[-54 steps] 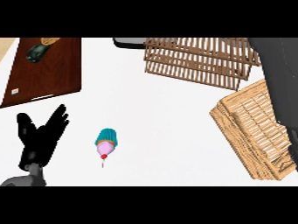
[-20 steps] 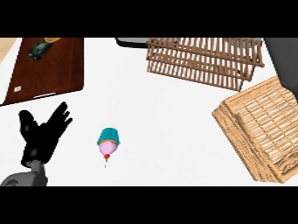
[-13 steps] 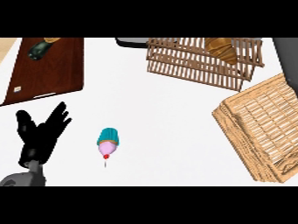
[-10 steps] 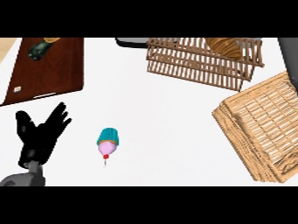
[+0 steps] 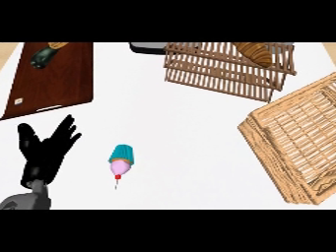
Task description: Pick the croissant from the placemat and place it in the tiered shelf
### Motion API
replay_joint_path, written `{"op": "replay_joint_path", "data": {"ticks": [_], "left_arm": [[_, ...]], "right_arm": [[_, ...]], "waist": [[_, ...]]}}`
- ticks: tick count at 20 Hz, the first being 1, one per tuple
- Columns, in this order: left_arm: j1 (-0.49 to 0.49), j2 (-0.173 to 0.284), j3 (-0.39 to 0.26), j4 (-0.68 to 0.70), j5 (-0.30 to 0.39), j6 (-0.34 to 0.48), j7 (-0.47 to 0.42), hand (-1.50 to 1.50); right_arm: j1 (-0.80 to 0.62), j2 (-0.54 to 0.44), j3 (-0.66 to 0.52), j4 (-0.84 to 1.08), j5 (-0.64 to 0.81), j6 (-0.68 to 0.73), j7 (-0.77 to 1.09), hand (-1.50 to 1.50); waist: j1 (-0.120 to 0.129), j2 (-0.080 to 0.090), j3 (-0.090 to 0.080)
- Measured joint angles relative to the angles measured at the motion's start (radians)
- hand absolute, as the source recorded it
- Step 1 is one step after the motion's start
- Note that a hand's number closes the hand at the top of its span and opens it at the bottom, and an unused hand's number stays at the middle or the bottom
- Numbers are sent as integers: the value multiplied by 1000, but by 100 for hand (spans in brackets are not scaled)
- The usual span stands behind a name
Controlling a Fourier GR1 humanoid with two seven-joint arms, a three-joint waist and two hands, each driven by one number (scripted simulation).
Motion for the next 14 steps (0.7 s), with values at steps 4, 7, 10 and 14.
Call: {"op": "replay_joint_path", "data": {"ticks": [4, 7, 10, 14], "left_arm": [[9, -1, 3, 0, -2, 2, -12, 0], [-2, 5, 12, 12, -4, 6, -4, 0], [9, 6, 18, 5, 1, 6, -3, 0], [14, -1, 16, -3, -5, 16, 5, 0]], "right_arm": [[18, -43, -2, -24, 22, -67, 23, -150], [41, -96, -15, -48, 29, -94, 48, -150], [70, -151, -39, -95, 22, -112, 89, -150], [139, -214, -73, -211, -28, -62, 134, -150]], "waist": [[-7, -3, 0], [-14, -5, 1], [-21, -8, 1], [-32, -13, 1]]}}
